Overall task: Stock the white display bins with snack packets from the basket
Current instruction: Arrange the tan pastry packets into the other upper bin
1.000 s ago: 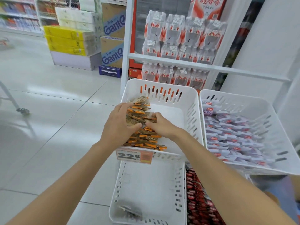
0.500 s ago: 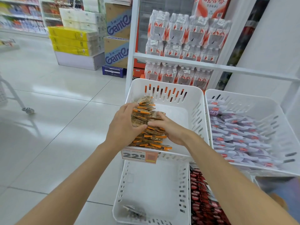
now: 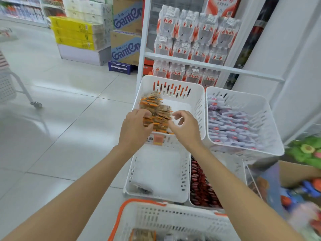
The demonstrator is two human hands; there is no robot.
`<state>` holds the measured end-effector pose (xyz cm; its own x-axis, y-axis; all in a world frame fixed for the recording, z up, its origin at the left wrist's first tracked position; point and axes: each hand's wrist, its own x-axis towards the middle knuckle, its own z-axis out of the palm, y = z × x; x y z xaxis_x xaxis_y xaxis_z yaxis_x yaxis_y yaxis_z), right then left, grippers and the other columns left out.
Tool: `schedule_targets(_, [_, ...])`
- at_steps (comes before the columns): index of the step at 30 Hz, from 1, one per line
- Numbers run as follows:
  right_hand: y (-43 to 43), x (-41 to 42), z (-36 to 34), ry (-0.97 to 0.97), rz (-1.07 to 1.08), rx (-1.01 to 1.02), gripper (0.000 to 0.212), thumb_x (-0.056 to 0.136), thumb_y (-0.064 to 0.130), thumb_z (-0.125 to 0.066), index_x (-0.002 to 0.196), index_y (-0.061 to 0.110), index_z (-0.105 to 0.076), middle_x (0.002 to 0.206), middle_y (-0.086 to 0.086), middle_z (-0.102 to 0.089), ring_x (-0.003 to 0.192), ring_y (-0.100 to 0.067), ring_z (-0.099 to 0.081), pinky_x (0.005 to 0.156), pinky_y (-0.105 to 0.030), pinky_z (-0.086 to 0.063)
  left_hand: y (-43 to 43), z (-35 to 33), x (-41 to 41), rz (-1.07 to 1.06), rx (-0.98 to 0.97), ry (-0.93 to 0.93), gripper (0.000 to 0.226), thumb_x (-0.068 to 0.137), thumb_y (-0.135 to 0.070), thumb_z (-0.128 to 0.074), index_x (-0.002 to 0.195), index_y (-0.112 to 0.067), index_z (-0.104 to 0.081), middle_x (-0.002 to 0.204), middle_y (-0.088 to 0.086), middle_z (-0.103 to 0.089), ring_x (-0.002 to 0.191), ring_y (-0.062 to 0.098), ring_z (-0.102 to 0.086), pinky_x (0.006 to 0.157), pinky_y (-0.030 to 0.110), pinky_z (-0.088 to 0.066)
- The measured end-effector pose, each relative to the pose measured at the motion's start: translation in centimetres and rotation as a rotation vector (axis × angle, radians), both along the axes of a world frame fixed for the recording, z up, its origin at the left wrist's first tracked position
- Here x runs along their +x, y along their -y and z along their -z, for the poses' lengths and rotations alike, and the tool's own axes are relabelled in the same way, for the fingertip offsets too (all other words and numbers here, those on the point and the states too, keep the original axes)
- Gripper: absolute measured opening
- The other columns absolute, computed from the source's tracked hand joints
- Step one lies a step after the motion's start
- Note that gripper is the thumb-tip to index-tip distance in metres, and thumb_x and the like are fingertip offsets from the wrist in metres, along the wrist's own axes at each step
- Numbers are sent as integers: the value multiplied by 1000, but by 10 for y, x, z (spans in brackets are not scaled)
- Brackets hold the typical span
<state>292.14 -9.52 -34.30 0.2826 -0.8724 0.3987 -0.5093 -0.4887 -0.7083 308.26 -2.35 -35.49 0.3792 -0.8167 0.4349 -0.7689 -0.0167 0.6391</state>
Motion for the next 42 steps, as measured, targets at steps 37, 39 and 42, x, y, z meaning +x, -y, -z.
schedule_targets(37, [-251, -118, 209, 108, -375, 890, 30, 92, 29, -65, 121, 20, -58, 106, 8, -71, 95, -6, -68, 86, -26, -55, -267, 181, -92, 220, 735, -688, 36, 84, -20, -74, 118, -15, -63, 101, 2, -72, 99, 22, -68, 86, 32, -55])
schedule_targets(39, [-260, -127, 237, -139, -407, 952, 51, 85, 36, -73, 132, 31, -52, 121, 12, -65, 110, -10, -62, 97, -34, -50, -269, 183, -84, 170, 684, -716, 28, 86, -21, -72, 112, -15, -64, 105, 5, -70, 98, 21, -66, 84, 34, -56])
schedule_targets(42, [-291, -125, 287, -560, -552, 1040, 50, 85, 33, -73, 130, 20, -55, 124, 3, -62, 112, -15, -59, 101, -35, -48, -272, 179, -79, 165, 641, -858, 37, 87, -12, -70, 122, -19, -57, 109, 3, -67, 94, 13, -64, 65, 16, -50])
